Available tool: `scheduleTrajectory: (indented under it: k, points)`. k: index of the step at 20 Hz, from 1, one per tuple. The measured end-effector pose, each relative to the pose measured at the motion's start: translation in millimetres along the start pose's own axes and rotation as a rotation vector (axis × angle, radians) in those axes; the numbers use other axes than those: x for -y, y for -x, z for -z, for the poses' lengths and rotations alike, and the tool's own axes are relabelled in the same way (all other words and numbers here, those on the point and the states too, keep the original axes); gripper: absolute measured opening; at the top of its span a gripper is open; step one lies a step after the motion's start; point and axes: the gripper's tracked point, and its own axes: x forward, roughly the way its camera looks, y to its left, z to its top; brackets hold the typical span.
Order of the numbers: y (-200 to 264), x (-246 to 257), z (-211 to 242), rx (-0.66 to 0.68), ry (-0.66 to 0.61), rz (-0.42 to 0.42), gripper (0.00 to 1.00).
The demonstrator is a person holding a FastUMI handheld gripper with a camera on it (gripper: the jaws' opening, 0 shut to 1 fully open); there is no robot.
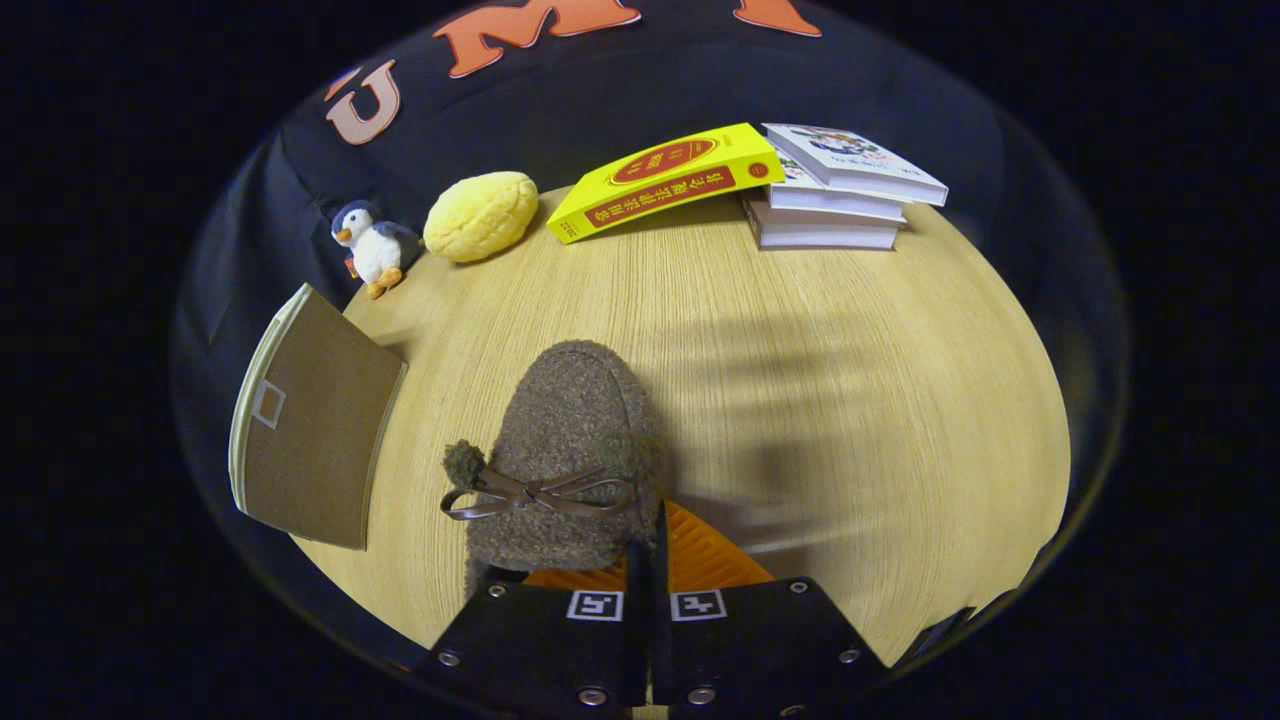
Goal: Open the storage box then place both shoes into the box .Put the left shoe in first, then the right shoe, with the right side of both shoes facing outward in a uniform manner.
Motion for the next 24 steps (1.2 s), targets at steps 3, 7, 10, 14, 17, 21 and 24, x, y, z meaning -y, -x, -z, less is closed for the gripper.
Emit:
scheduleTrajectory:
  k: [3, 7, 10, 14, 17, 21, 24]
  points:
    - [19, -19, -18, 0.010, -0.003, -0.003, 0.03]
    - [42, -58, -42, 0.035, -0.020, 0.016, 0.03]
    - [56, -100, -60, 0.060, -0.029, 0.030, 0.03]
    - [65, -154, -78, 0.077, -0.035, 0.053, 0.03]
    - [71, -191, -86, 0.075, -0.026, 0.068, 0.03]
    - [72, -245, -94, 0.070, -0.006, 0.049, 0.03]
    - [71, -276, -97, 0.066, 0.016, 0.051, 0.03]
